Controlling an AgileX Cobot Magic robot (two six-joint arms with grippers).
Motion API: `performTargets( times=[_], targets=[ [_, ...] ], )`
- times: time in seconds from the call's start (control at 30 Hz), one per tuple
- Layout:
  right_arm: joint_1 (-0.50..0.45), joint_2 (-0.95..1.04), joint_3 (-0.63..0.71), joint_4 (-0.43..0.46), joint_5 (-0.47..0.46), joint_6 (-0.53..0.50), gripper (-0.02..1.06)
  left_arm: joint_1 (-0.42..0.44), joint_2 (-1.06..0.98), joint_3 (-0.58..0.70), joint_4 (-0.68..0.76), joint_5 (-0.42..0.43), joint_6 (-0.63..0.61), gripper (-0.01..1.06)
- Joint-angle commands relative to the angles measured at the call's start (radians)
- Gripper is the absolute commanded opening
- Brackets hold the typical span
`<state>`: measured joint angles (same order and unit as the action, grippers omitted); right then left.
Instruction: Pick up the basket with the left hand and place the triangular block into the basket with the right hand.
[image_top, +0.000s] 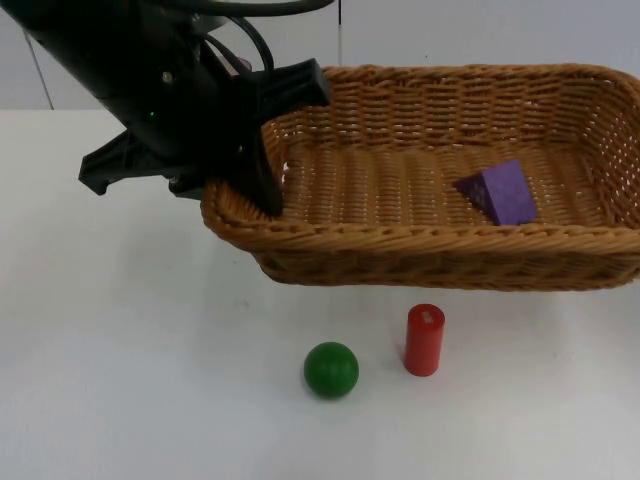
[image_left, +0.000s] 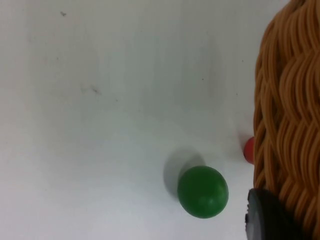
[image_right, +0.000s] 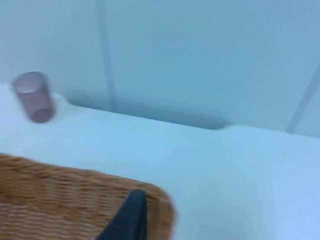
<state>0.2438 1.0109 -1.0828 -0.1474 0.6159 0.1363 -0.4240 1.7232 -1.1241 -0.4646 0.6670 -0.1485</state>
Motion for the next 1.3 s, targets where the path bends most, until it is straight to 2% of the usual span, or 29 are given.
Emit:
performTargets(
  times=[0.0, 0.03, 0.07, 0.13, 0.17, 0.2, 0.27, 0.4, 0.53, 0.63, 0.73, 0.83, 1.07, 1.17, 1.27],
  targets=[
    [-0.1, -0.015, 0.007, 0.161, 0.013, -0.183, 1.05, -0.006, -0.008, -0.001, -0.021, -0.01, 0.003, 0.01],
    [-0.186, -0.015, 0.007, 0.3, 0.021, -0.295, 1.05, -0.006, -0.008, -0.001, -0.023, -0.01, 0.006, 0.01],
    [-0.186, -0.015, 0.007, 0.3, 0.021, -0.295, 1.05, -0.006, -0.008, -0.001, -0.023, -0.01, 0.006, 0.01],
    [-0.347, -0.012, 0.007, 0.482, 0.047, -0.453, 1.05, -0.006, -0.008, -0.001, -0.023, -0.01, 0.006, 0.01],
    [-0.411, -0.012, 0.007, 0.531, 0.063, -0.513, 1.05, -0.006, -0.008, -0.001, -0.023, -0.015, 0.006, 0.01],
    [-0.446, -0.012, 0.007, 0.543, 0.069, -0.523, 1.05, -0.006, -0.008, -0.001, -0.023, -0.018, 0.006, 0.01],
    [-0.463, -0.014, 0.007, 0.532, 0.069, -0.514, 1.05, -0.006, -0.008, -0.001, -0.023, -0.023, 0.006, 0.01],
    [-0.429, -0.01, 0.007, 0.499, 0.064, -0.496, 1.05, -0.006, -0.008, -0.001, -0.025, -0.023, 0.006, 0.01],
    [-0.33, 0.023, 0.007, 0.298, 0.051, -0.325, 1.05, -0.006, -0.008, -0.001, -0.024, -0.025, 0.006, 0.01],
    [-0.291, 0.034, 0.007, 0.264, 0.032, -0.293, 1.05, -0.006, -0.008, -0.001, -0.022, -0.025, 0.006, 0.01],
    [-0.291, 0.039, 0.007, 0.243, 0.013, -0.249, 1.05, -0.006, -0.008, -0.001, -0.02, -0.025, 0.006, 0.01],
    [-0.291, 0.043, 0.007, 0.174, 0.005, -0.205, 1.05, -0.006, -0.008, -0.001, -0.018, -0.027, 0.006, 0.01],
    [-0.291, 0.03, 0.007, 0.174, -0.024, -0.201, 1.05, -0.006, -0.008, -0.001, 0.018, -0.054, 0.017, 0.01],
    [-0.291, 0.02, 0.007, 0.174, 0.011, -0.136, 1.05, 0.001, -0.008, -0.004, 0.098, -0.106, 0.017, 0.01],
    [-0.291, 0.02, 0.007, 0.174, 0.026, -0.131, 1.05, 0.025, -0.003, -0.021, 0.103, -0.118, 0.017, 0.01]
  ],
)
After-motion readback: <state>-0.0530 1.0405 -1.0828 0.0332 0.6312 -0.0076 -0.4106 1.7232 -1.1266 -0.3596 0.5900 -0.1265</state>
